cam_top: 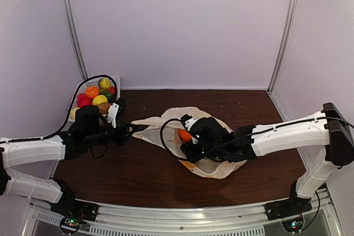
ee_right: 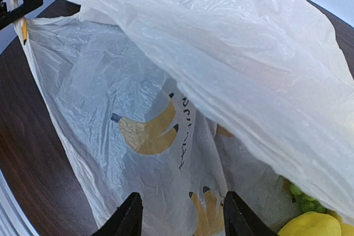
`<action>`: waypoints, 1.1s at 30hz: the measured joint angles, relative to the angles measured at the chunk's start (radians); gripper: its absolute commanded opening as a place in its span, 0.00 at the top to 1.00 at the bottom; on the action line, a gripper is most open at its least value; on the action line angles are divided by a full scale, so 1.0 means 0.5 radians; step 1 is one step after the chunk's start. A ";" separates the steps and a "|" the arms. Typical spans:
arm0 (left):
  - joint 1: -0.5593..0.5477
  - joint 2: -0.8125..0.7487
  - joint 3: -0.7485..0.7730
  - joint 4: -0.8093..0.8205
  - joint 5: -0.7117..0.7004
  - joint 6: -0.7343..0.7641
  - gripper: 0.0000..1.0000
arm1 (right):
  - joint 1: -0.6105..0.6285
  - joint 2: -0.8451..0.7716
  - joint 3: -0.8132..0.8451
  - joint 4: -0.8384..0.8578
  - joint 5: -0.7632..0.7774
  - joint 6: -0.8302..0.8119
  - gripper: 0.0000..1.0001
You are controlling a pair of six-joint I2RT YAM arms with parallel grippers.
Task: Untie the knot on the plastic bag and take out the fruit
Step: Reach into the gripper in the takeout bag.
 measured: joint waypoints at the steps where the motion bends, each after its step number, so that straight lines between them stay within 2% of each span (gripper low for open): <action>1: 0.000 0.000 0.012 -0.004 0.000 -0.004 1.00 | 0.000 0.013 0.000 0.019 -0.005 -0.027 0.52; 6: 0.000 0.002 0.050 -0.008 0.005 -0.030 1.00 | 0.000 0.130 0.001 0.043 -0.017 -0.133 0.57; 17: 0.000 0.005 0.111 -0.055 0.038 -0.047 1.00 | -0.024 0.397 0.117 -0.097 -0.016 -0.249 0.59; 26: 0.000 -0.008 0.111 -0.063 0.065 -0.037 1.00 | -0.240 0.472 0.237 -0.172 -0.014 -0.224 0.51; 33: 0.000 -0.012 0.111 -0.066 0.111 -0.024 1.00 | -0.408 0.478 0.262 0.002 -0.025 -0.155 0.43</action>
